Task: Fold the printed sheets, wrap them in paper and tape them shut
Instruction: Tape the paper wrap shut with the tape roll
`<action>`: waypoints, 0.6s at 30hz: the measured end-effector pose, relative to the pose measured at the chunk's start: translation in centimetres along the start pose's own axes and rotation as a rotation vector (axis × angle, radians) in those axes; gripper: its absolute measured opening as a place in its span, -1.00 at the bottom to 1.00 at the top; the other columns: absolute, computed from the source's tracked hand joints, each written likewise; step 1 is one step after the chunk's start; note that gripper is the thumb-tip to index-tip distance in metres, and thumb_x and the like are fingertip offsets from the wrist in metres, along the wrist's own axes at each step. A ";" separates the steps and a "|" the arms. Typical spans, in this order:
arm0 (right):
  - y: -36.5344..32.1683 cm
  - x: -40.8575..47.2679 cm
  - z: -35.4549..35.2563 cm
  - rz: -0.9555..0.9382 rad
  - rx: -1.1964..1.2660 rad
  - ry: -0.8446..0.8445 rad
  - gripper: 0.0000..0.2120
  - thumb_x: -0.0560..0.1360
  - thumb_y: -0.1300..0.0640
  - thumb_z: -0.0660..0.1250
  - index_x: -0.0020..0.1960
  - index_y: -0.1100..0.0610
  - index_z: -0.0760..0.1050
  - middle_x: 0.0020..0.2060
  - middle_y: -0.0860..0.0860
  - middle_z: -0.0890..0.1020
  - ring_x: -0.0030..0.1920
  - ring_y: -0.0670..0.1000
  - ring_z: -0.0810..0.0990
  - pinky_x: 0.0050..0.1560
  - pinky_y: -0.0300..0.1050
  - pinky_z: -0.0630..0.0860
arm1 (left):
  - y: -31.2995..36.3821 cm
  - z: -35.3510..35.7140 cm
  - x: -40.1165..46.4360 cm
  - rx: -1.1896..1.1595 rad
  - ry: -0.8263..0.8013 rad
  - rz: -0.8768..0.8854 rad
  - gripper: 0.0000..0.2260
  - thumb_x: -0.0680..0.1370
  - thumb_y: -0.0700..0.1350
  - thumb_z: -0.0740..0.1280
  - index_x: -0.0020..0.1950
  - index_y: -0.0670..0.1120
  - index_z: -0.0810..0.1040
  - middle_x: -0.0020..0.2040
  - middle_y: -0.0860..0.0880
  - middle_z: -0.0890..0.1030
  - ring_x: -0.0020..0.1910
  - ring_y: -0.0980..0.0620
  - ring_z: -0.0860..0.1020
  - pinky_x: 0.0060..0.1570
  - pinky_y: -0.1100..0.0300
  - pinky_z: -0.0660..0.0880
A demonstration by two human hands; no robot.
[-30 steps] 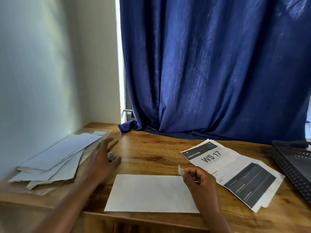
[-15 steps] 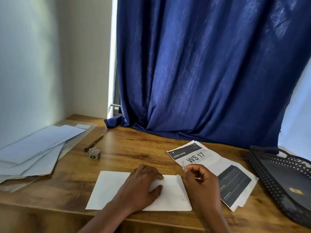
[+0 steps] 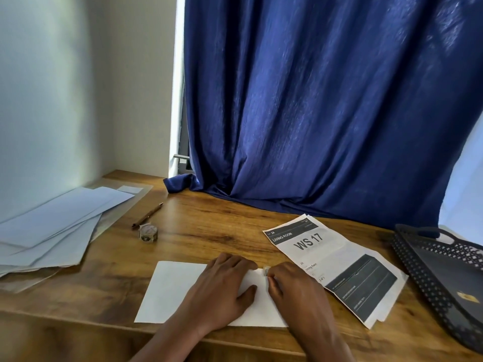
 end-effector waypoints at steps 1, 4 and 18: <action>0.0 -0.1 0.1 0.003 0.002 -0.005 -0.92 0.58 -0.01 0.34 0.02 -0.10 0.62 -0.05 -0.15 0.65 -0.10 -0.13 0.62 -0.27 -0.35 0.35 | 0.1 0.0 0.0 0.004 -0.003 0.001 -0.57 0.62 0.18 0.21 0.48 0.14 0.43 0.38 0.20 0.49 0.39 0.15 0.33 0.36 0.26 0.28; 0.1 -0.2 0.2 0.004 0.004 -0.022 -0.89 0.61 -0.01 0.31 0.05 -0.08 0.61 -0.02 -0.14 0.65 -0.06 -0.12 0.60 -0.22 -0.34 0.37 | 0.2 0.0 -0.1 0.019 -0.007 0.003 -0.58 0.63 0.18 0.20 0.48 0.15 0.42 0.39 0.20 0.48 0.41 0.16 0.31 0.37 0.27 0.26; 0.1 -0.7 0.1 0.005 0.028 -0.082 -0.80 0.63 0.03 0.28 0.19 -0.06 0.63 0.08 -0.13 0.66 0.04 -0.13 0.59 -0.04 -0.31 0.46 | 0.2 0.5 0.0 0.070 -0.066 0.001 -0.60 0.66 0.19 0.16 0.49 0.17 0.40 0.43 0.20 0.44 0.44 0.16 0.30 0.42 0.23 0.26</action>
Point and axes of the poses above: each hand's wrist, its own x-axis towards the middle knuckle, its own z-axis out of the palm, y = z × x, the point moved 9 cm from there along x, towards the middle knuckle
